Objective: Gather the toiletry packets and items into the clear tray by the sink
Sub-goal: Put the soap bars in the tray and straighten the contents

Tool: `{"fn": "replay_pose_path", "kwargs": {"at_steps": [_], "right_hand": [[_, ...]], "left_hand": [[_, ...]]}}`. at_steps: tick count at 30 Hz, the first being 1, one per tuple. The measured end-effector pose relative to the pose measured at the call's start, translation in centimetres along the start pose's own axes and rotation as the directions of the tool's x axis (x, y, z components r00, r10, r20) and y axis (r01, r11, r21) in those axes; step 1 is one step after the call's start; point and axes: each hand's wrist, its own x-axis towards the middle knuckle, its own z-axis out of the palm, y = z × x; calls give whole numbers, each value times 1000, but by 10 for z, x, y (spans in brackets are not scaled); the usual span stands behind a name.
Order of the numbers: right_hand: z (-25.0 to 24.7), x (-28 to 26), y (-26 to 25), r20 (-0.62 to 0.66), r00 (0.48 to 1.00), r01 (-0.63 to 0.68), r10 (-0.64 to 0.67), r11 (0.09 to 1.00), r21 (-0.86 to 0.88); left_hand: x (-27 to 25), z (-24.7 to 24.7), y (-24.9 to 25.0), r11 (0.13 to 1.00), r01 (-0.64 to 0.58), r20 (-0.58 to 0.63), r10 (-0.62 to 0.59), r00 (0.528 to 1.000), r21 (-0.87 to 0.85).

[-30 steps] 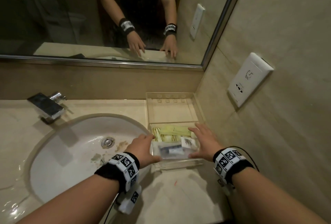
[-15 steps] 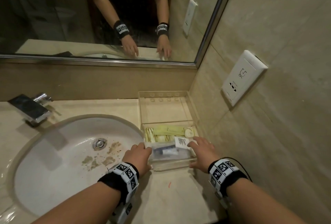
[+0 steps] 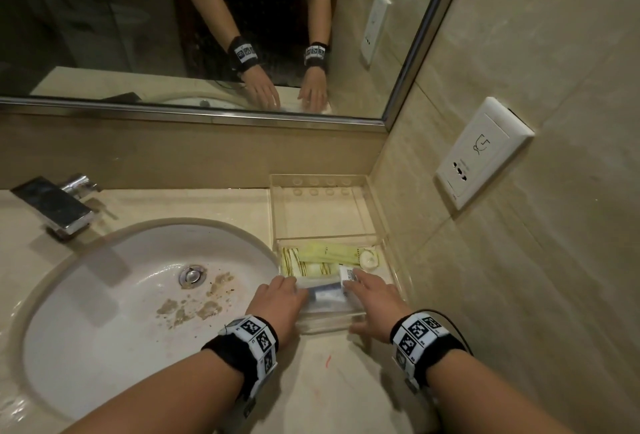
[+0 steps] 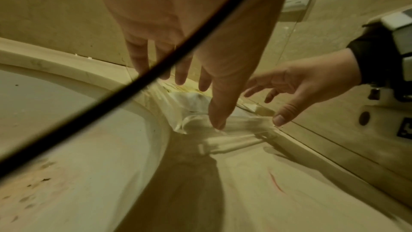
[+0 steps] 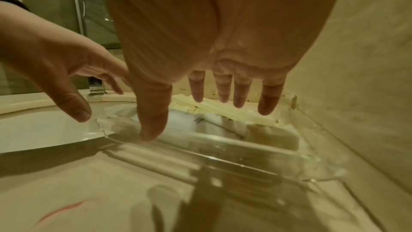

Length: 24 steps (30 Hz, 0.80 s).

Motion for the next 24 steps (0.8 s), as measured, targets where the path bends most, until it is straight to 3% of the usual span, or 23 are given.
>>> {"fn": "replay_pose_path", "kwargs": {"at_steps": [5, 13, 18, 24], "right_hand": [[4, 1, -16, 75, 997, -4, 4, 1000, 2], [19, 3, -1, 41, 997, 61, -59, 997, -43], [0, 33, 1, -70, 997, 40, -35, 997, 60], [-5, 75, -4, 18, 1000, -9, 8, 997, 77]], "left_hand": [[8, 10, 7, 1000, 11, 88, -9, 996, -14], [13, 8, 14, 1000, 3, 77, -3, 997, -2], [28, -4, 18, 998, 31, 37, -29, 999, -56], [53, -5, 15, 992, 95, 94, -87, 992, -86]]}}
